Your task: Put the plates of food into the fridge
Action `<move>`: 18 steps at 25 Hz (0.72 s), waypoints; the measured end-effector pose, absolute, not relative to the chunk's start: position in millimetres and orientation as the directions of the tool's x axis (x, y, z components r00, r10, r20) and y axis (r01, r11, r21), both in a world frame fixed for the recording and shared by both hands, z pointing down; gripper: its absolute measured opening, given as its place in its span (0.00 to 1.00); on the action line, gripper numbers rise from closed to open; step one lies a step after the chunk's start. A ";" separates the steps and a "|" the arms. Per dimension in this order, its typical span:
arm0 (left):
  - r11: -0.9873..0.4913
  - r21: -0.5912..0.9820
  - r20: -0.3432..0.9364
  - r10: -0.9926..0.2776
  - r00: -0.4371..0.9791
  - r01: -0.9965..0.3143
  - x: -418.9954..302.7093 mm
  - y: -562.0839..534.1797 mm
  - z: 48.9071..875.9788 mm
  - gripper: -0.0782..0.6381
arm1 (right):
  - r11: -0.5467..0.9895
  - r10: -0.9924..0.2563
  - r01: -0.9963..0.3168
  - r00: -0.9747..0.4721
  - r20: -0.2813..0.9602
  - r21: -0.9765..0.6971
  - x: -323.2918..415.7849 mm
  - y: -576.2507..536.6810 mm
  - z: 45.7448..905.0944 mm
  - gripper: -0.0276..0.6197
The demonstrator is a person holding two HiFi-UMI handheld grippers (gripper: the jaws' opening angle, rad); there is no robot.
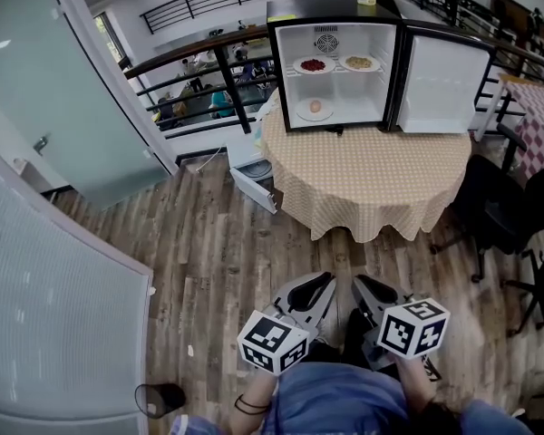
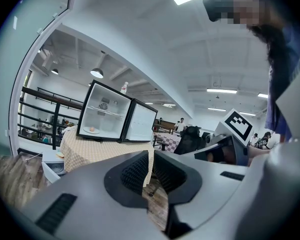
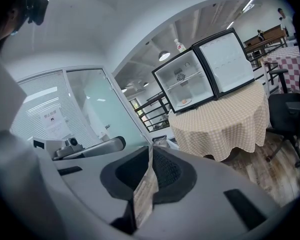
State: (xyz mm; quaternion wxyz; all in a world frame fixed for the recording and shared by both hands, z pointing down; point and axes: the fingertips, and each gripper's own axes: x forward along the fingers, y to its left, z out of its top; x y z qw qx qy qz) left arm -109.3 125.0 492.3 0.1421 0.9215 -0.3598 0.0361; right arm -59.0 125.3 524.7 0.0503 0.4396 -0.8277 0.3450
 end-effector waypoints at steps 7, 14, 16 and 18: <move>-0.715 0.231 0.165 -0.640 0.751 -0.660 -100.0 127.7 489.3 0.15 | 0.360 -0.704 -0.763 -0.599 0.380 -0.537 -50.8 128.1 525.1 0.10; -0.733 0.227 0.165 -0.620 0.767 -0.642 -90.8 127.3 488.2 0.15 | 0.328 -0.729 -0.777 -0.570 0.379 -0.537 -35.9 127.9 526.6 0.10; -0.735 0.227 0.162 -0.619 0.769 -0.639 -89.8 126.6 486.9 0.15 | 0.326 -0.733 -0.779 -0.566 0.378 -0.535 -34.2 126.6 525.8 0.10; -0.736 0.225 0.160 -0.618 0.769 -0.638 -89.0 126.4 485.9 0.15 | 0.326 -0.734 -0.780 -0.565 0.377 -0.534 -33.1 125.9 525.6 0.10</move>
